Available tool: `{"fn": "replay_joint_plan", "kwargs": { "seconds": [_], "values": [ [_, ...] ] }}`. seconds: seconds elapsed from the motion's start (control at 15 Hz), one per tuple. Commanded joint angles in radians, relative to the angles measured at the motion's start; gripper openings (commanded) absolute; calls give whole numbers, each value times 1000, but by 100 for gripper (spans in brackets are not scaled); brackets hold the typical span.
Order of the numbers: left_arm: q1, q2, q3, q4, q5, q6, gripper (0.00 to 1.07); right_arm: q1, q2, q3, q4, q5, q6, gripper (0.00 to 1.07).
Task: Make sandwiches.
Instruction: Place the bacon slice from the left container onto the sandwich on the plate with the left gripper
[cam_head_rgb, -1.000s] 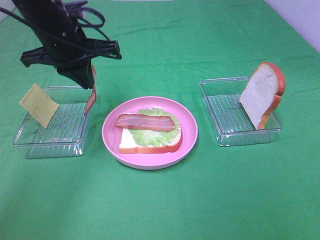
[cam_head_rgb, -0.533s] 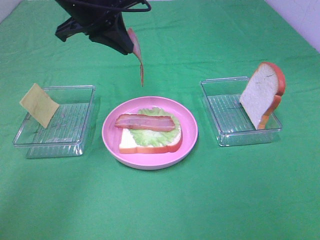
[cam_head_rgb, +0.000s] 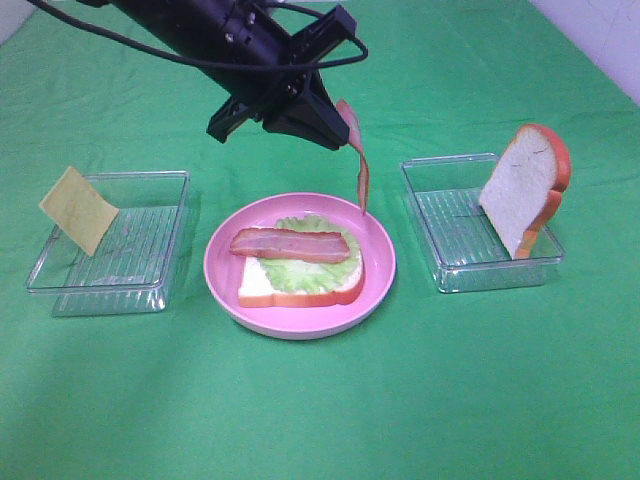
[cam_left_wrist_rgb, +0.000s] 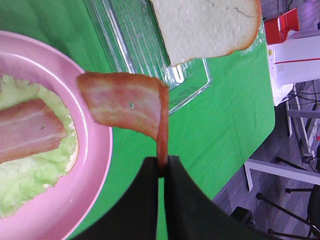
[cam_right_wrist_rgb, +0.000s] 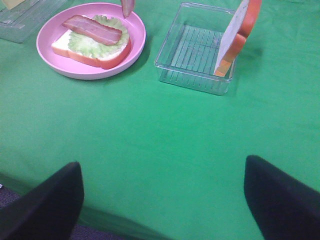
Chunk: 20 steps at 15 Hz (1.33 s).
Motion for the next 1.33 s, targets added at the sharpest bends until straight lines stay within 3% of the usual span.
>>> {"fn": "replay_joint_plan", "kwargs": {
  "seconds": [0.07, 0.33, 0.47, 0.53, 0.73, 1.13, 1.33],
  "values": [
    [-24, 64, -4, -14, 43, 4, 0, 0, -12, 0, -2, -9, 2, 80],
    [-29, 108, -3, 12, 50, 3, 0, 0, -12, 0, -2, -9, 2, 80],
    [-26, 121, -3, 126, 69, -12, 0, 0, -12, 0, -2, -9, 2, 80],
    [-23, 126, -3, 282, 84, -97, 0, 0, -12, 0, -2, -9, 2, 80],
    [-12, 125, -3, 401, 80, -177, 0, 0, -12, 0, -2, -9, 2, 80],
    [-8, 125, -3, 515, 34, -240, 0, 0, -12, 0, -2, -9, 2, 80],
    [-8, 125, -3, 515, 46, -247, 0, 0, -12, 0, -2, -9, 2, 80]
  ]
}}
